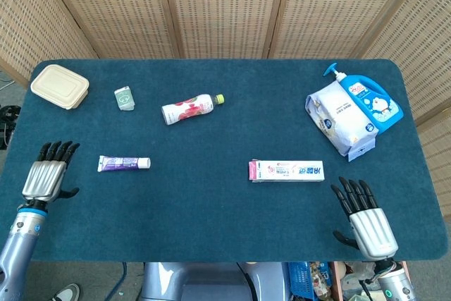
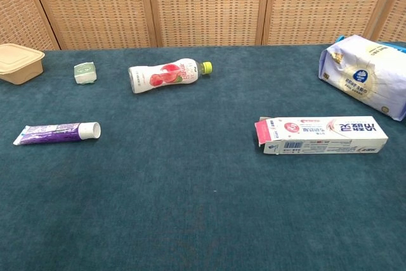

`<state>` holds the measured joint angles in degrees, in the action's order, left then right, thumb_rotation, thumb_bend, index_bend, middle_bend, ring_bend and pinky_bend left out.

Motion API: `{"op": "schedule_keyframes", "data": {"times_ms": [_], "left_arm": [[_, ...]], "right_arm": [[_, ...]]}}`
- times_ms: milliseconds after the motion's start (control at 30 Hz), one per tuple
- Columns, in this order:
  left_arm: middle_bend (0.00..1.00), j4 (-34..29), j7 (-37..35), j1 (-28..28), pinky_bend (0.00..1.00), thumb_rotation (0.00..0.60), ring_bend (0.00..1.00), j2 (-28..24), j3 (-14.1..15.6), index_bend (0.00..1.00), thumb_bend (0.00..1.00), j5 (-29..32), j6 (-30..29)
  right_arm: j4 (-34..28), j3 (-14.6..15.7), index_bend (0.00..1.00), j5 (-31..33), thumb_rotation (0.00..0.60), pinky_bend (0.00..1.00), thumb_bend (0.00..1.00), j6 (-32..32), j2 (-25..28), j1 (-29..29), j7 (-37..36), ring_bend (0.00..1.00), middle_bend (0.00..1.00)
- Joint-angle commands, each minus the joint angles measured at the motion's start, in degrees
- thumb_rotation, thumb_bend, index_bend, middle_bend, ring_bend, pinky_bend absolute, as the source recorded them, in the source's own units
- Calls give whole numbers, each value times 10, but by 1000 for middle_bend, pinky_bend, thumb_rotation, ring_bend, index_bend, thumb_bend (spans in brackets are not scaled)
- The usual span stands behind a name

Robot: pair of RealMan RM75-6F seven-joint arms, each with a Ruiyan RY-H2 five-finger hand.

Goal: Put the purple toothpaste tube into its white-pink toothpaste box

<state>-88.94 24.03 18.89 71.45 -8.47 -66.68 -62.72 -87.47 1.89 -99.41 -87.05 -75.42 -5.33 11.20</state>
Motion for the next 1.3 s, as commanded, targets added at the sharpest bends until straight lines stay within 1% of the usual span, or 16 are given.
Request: {"op": "schedule_keyframes", "data": {"times_ms": [33,300,467,667,800,933,1200,1300], "left_arm": [[115,9,41,24,0,600,0,14,-7,134,199,38,20],[130,20,114,68,0,600,0,51,-7,171,210,118,49],[140,36,154,92,0,600,0,78,-7,193,213,155,47],[144,56,181,119,0,600,0,106,-10,200,213,202,51],[151,66,195,135,0,600,0,126,-7,208,223,220,51],[156,73,198,144,0,600,0,145,-5,229,226,223,42],[198,90,198,151,0,600,0,167,1,296,238,230,29],[216,96,193,152,0,600,0,173,3,329,271,229,24]], "right_arm": [[0,0,10,1,600,0,0,0,0,0,0,0,0],[3,-1,11,3,600,0,0,0,-1,-1,-3,0,0],[5,-1,11,5,600,0,0,2,-2,-2,-7,0,0],[6,0,11,4,600,0,0,3,-3,-3,-7,0,0],[8,0,12,6,600,0,0,6,-4,-4,-5,0,0],[9,0,11,7,600,0,0,7,-5,-4,-5,0,0],[8,-1,12,7,600,0,0,2,-3,-4,-10,0,0],[8,0,12,7,600,0,0,2,-3,-4,-11,0,0]]}}
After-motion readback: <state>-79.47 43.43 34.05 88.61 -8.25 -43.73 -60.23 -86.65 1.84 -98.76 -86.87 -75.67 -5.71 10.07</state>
